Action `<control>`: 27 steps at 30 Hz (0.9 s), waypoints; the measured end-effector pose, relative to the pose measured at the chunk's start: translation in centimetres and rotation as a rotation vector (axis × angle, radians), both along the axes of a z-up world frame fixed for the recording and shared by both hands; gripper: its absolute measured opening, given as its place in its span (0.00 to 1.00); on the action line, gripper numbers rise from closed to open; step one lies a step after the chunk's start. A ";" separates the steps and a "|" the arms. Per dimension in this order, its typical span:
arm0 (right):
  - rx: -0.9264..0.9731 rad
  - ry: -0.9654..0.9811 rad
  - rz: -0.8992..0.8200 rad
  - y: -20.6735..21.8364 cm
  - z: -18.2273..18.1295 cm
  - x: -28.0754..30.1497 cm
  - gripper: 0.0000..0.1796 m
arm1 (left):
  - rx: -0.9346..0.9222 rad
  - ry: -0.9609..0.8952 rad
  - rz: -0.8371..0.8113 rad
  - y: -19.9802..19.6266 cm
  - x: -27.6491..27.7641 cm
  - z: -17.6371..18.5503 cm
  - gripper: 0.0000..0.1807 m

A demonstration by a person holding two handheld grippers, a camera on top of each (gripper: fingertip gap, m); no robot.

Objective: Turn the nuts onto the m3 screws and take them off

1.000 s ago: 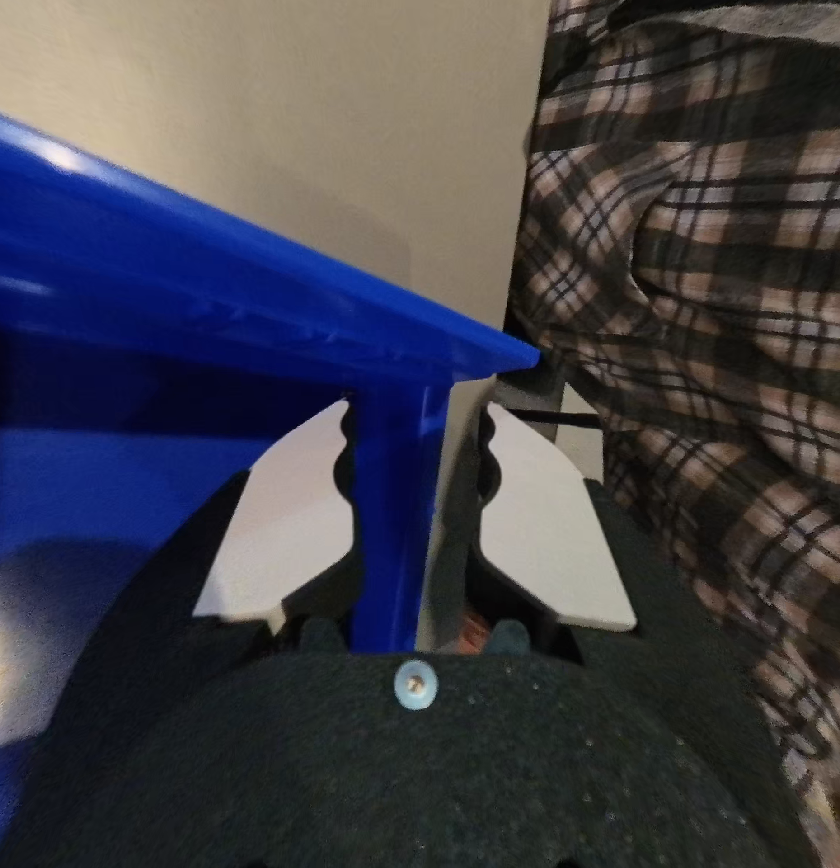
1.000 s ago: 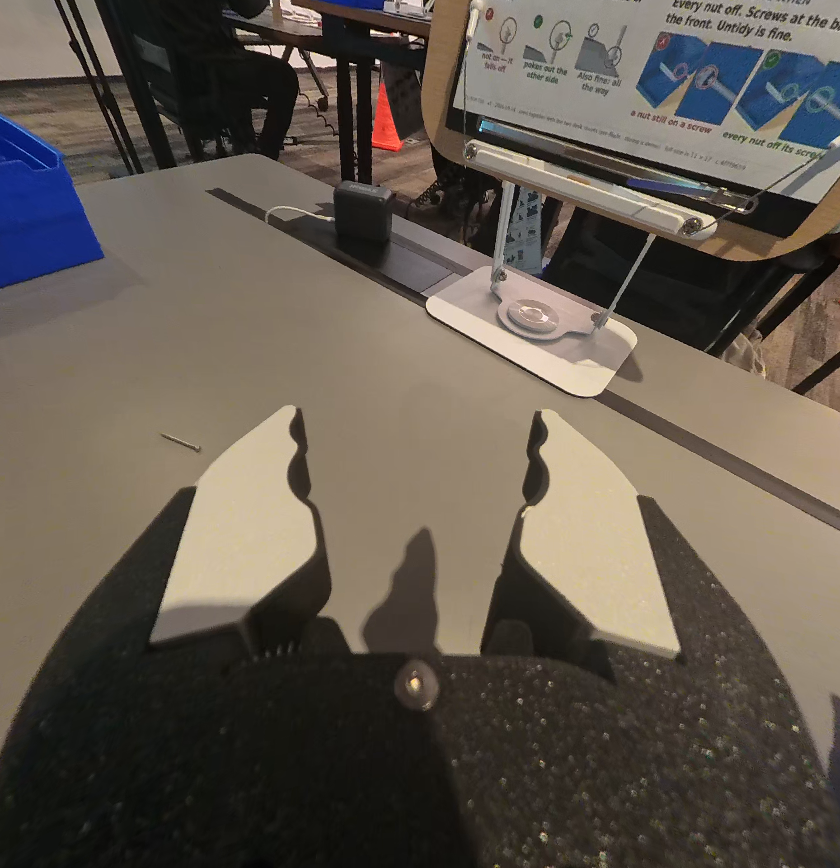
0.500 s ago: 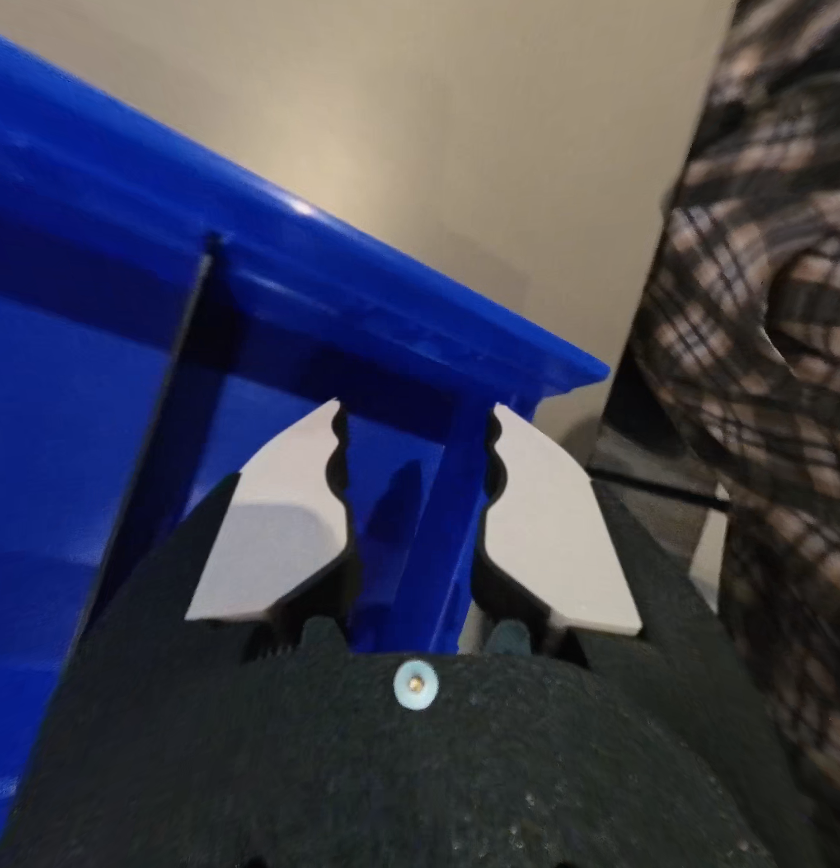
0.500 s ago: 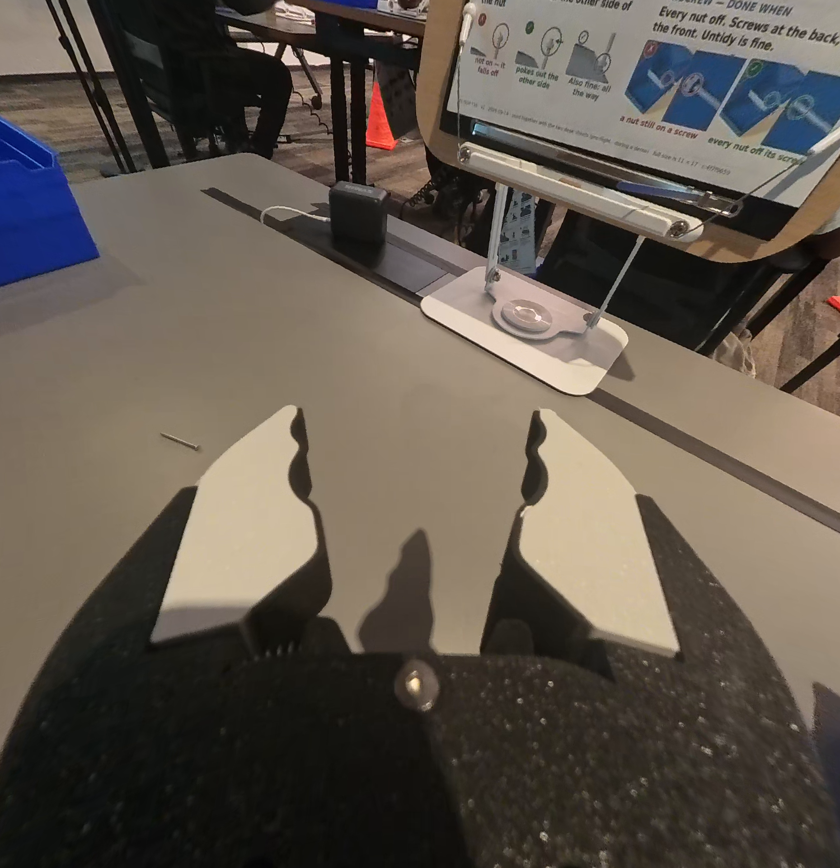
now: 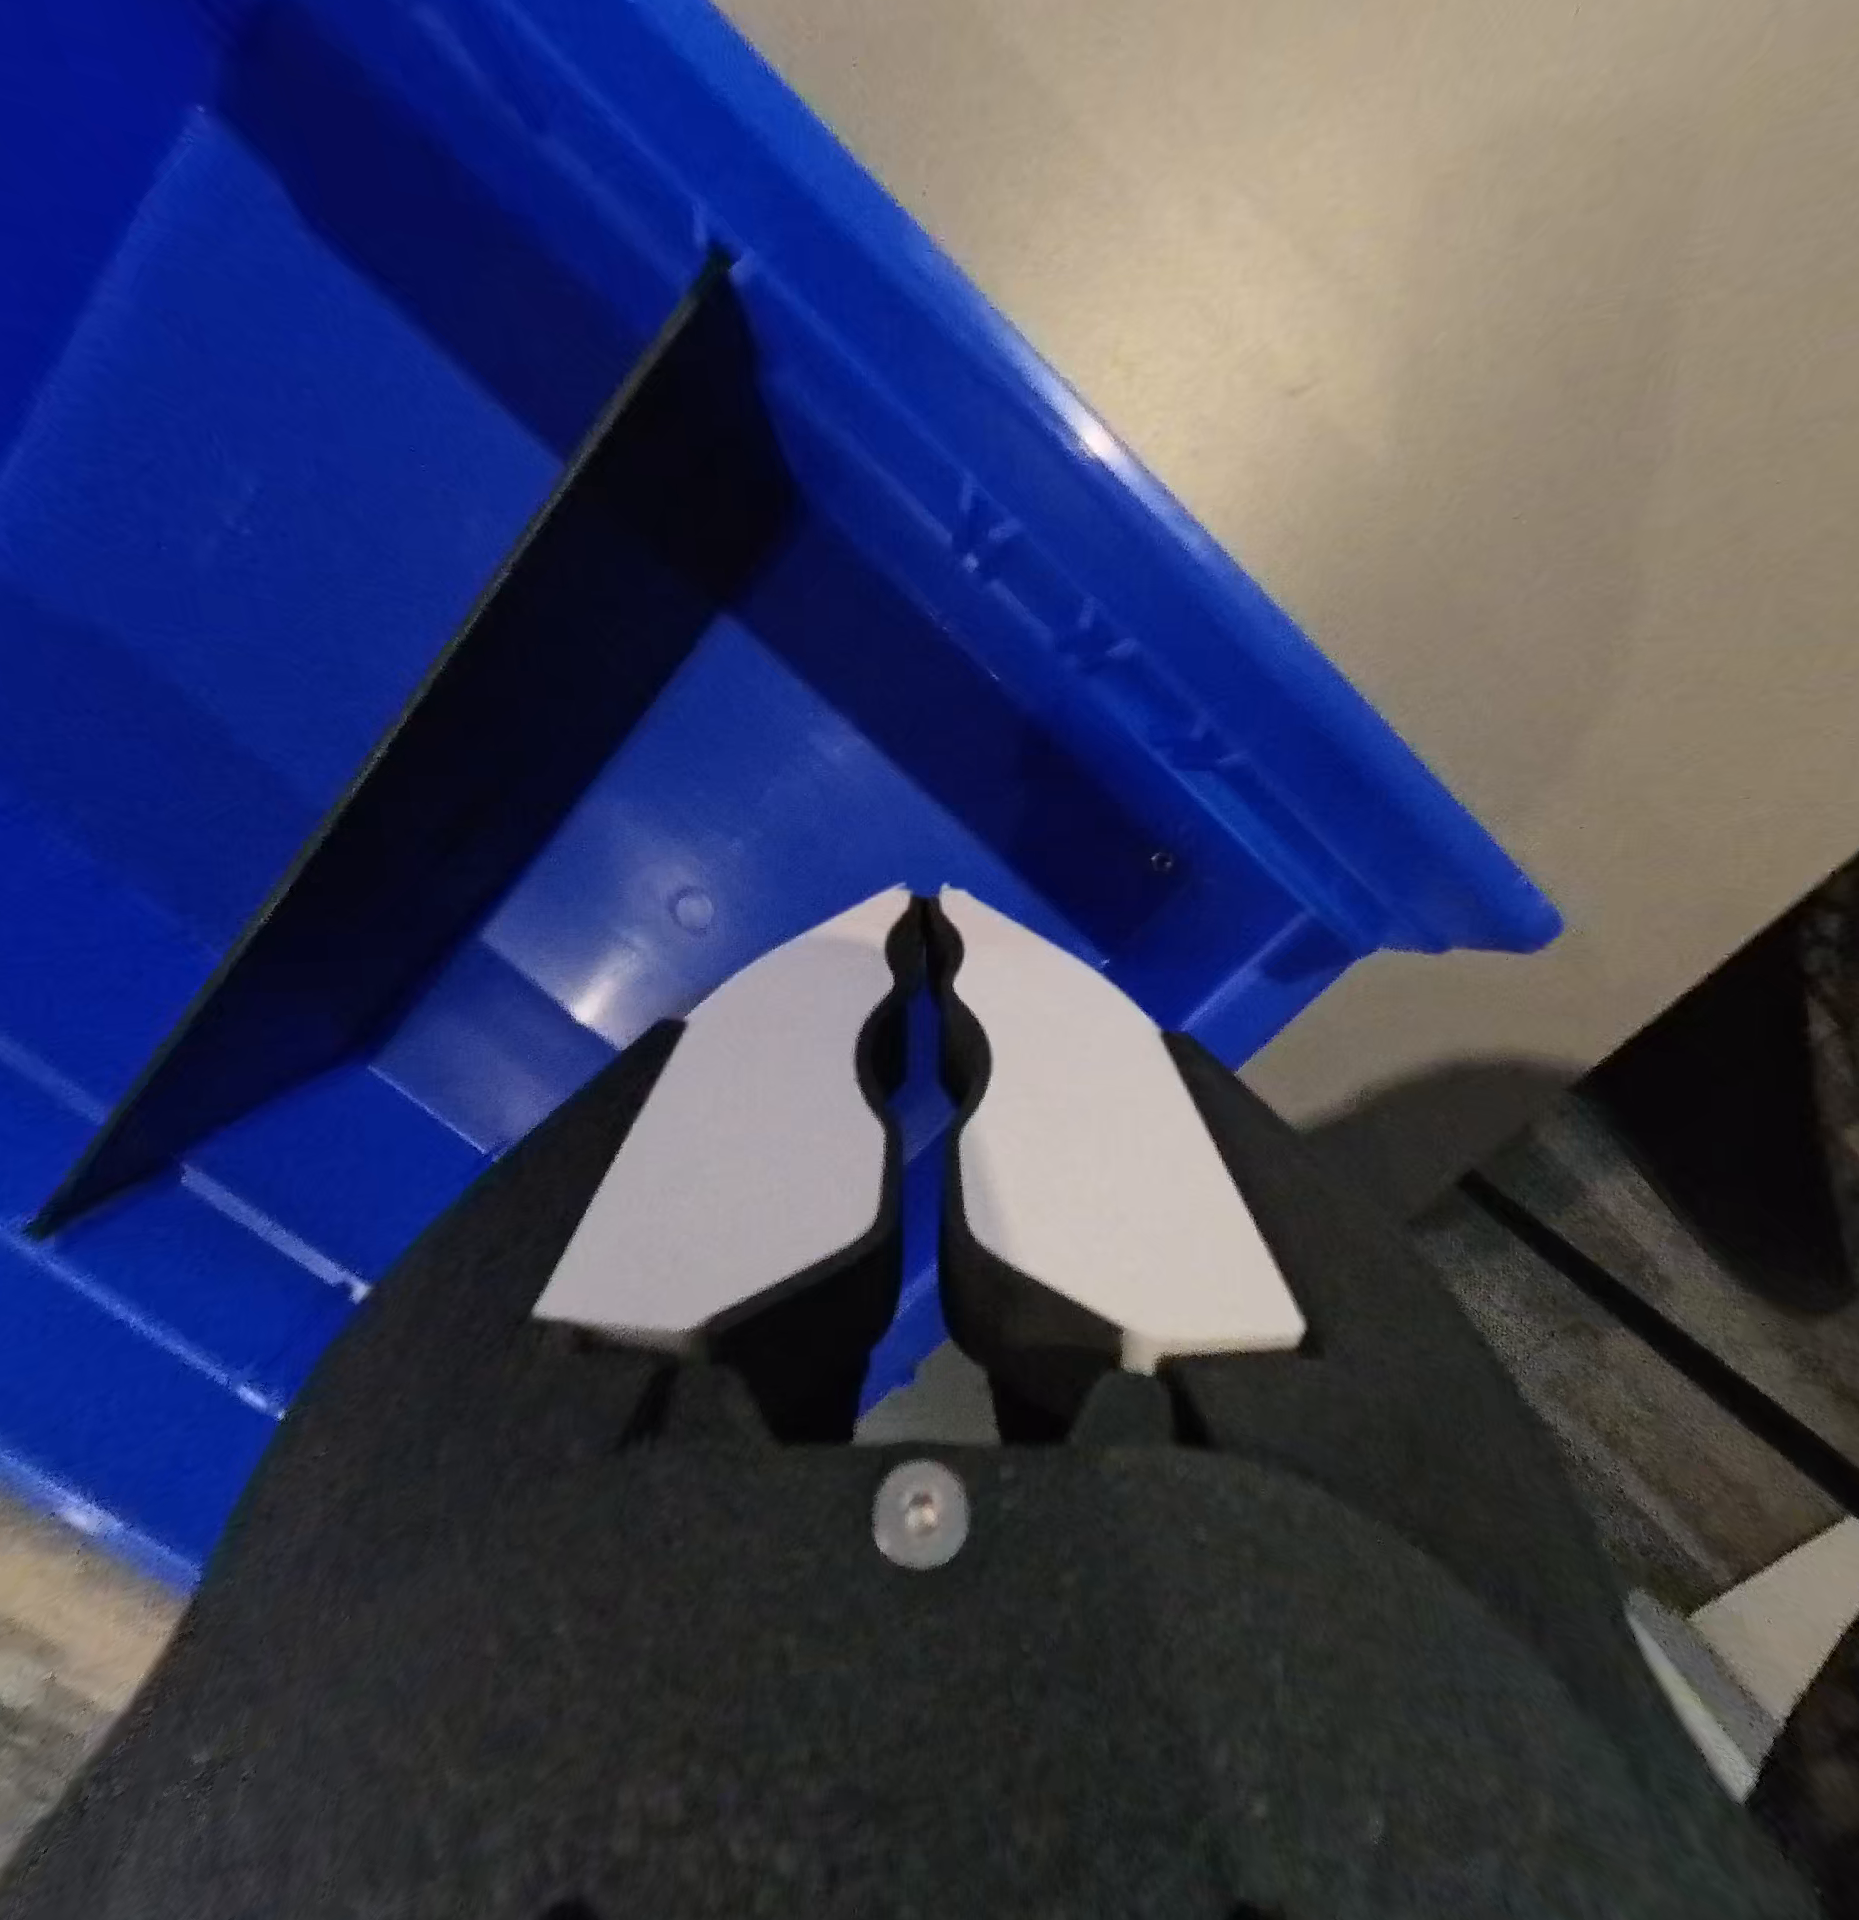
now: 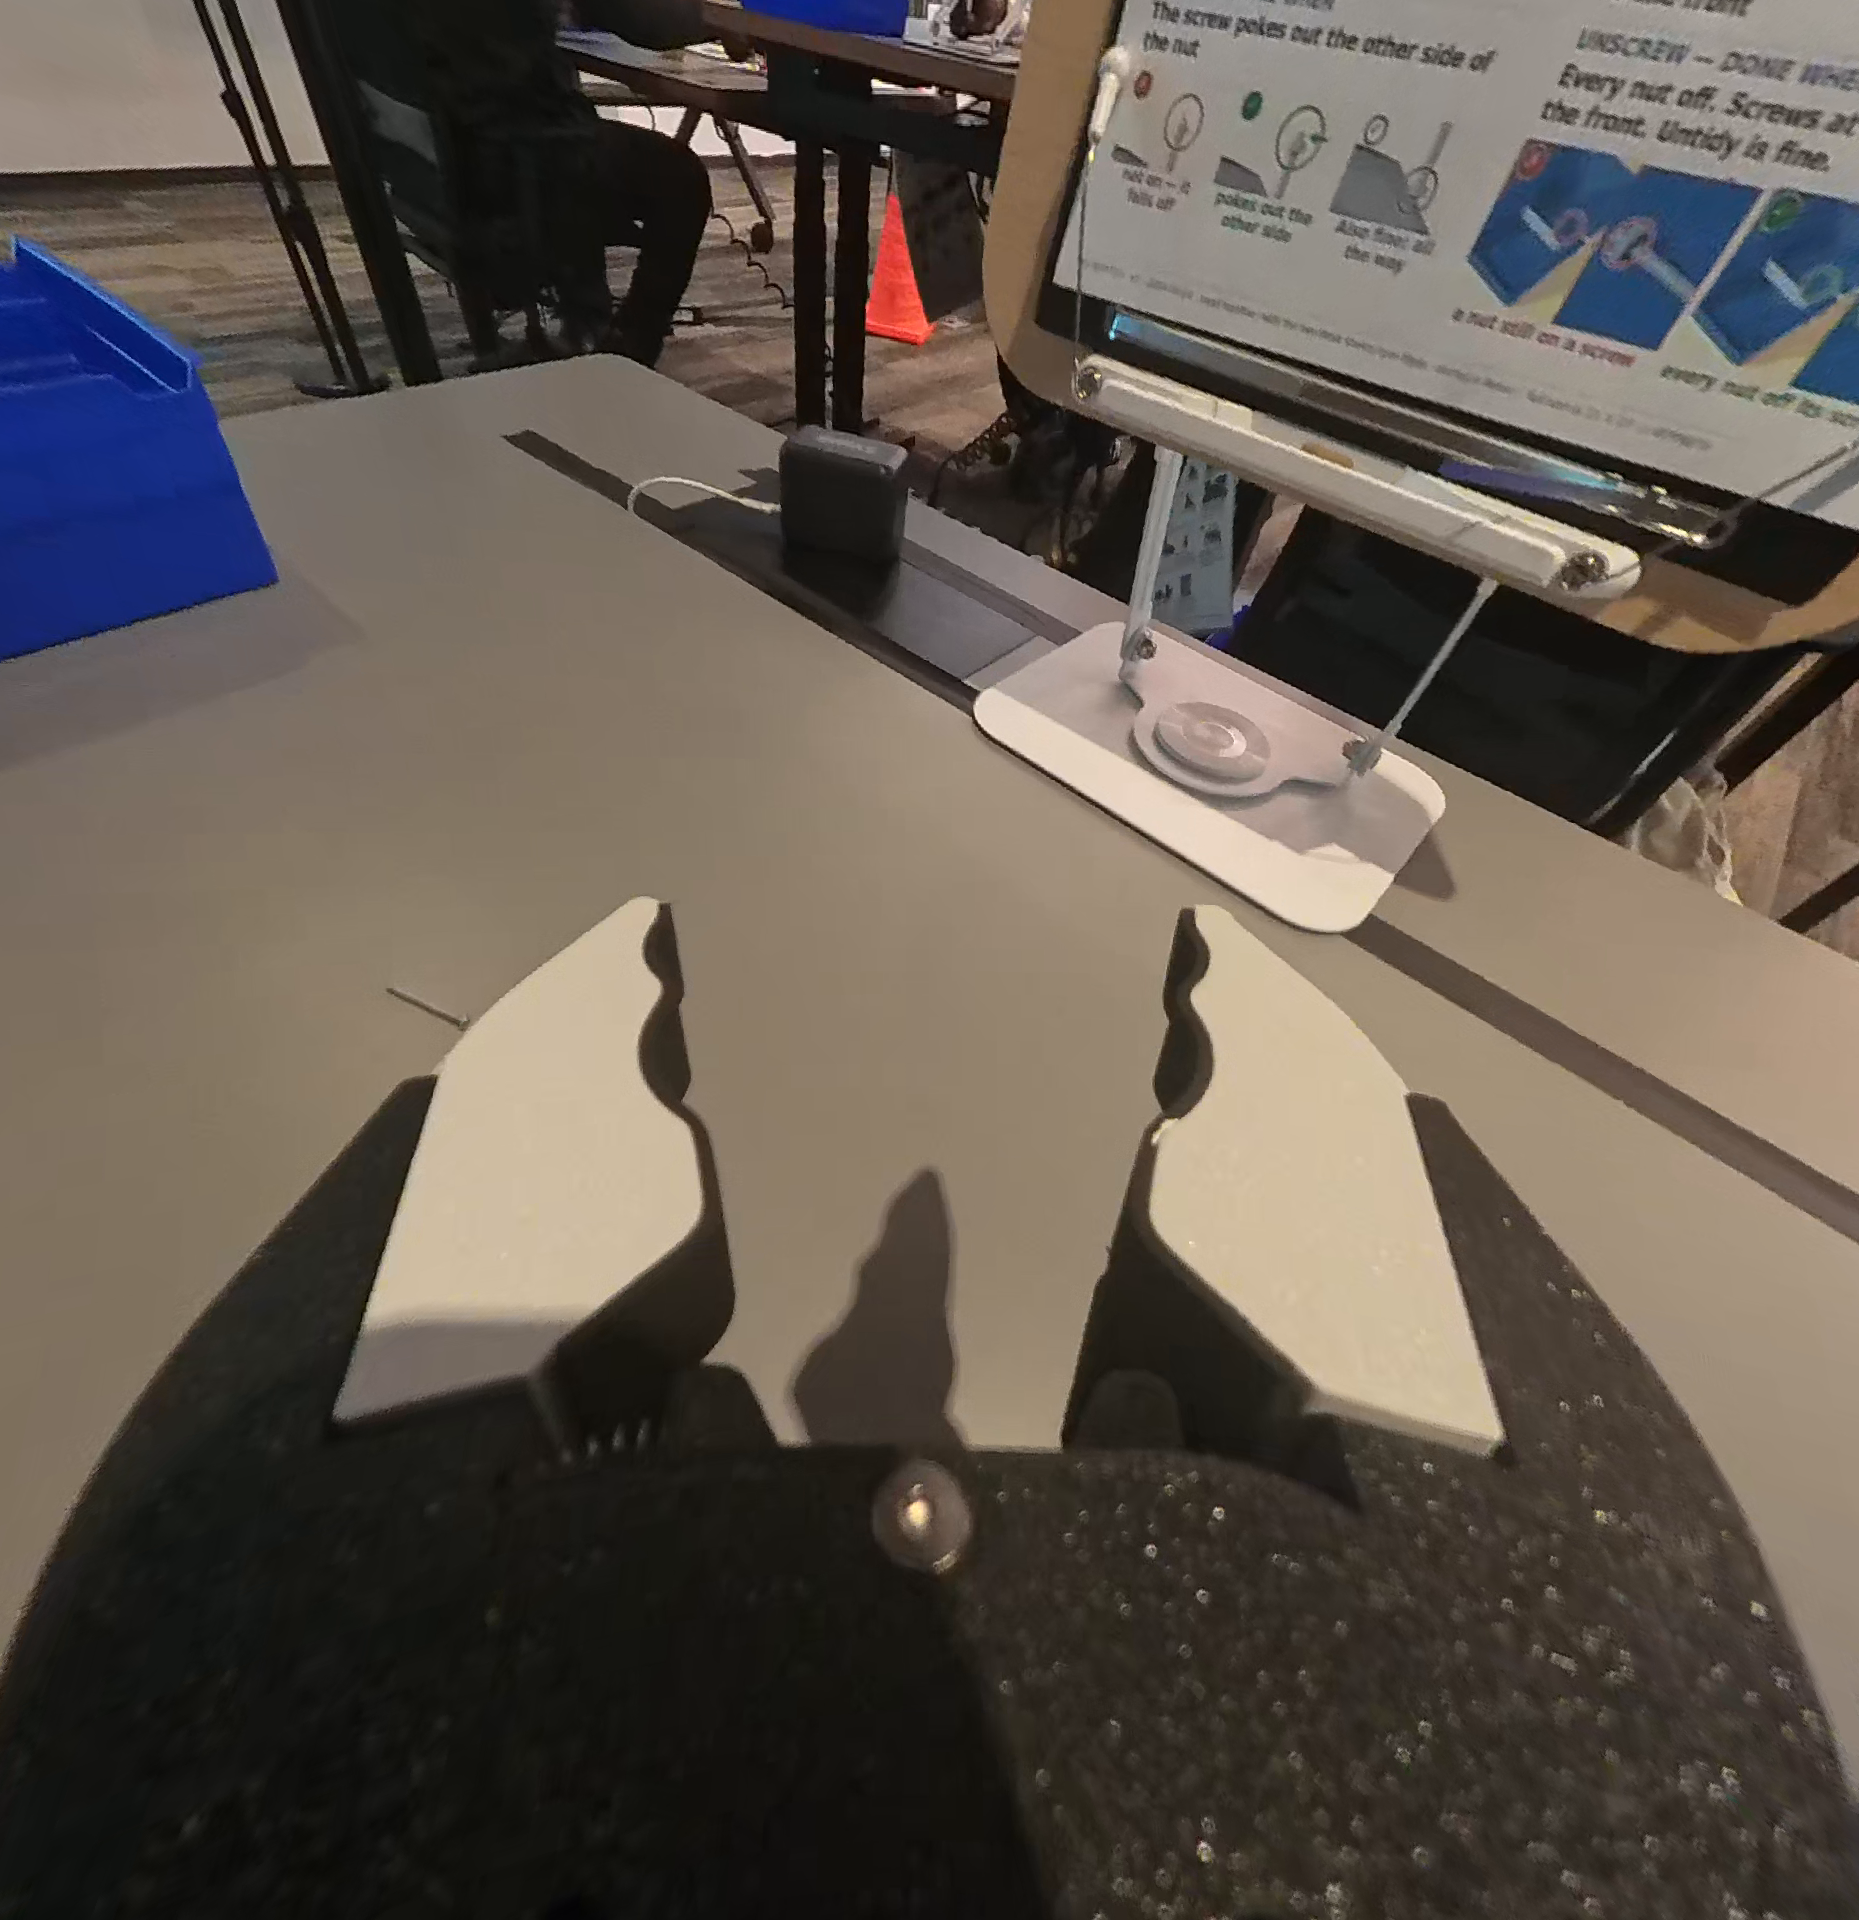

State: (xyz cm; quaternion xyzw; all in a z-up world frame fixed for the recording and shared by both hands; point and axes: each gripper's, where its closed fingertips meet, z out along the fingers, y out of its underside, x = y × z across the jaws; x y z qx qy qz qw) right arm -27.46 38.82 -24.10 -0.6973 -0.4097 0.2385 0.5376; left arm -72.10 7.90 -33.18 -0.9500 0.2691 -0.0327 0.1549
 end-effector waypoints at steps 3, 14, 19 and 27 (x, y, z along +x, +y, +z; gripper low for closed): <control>0.002 -0.012 0.007 0.0 0.2 -0.4 0.49 | -0.061 -0.068 -0.047 -0.5 0.9 -0.5 0.00; 0.011 -0.033 0.010 -0.2 0.4 -1.0 0.49 | -0.359 -0.233 -0.296 -2.7 3.9 -2.8 0.00; 0.014 -0.026 0.002 -0.2 0.7 -0.6 0.49 | -0.428 -0.250 -0.354 -3.4 4.7 -3.5 0.00; 0.021 -0.027 -0.004 -0.3 1.0 -0.4 0.49 | -0.509 -0.275 -0.385 -3.6 5.1 -4.0 0.00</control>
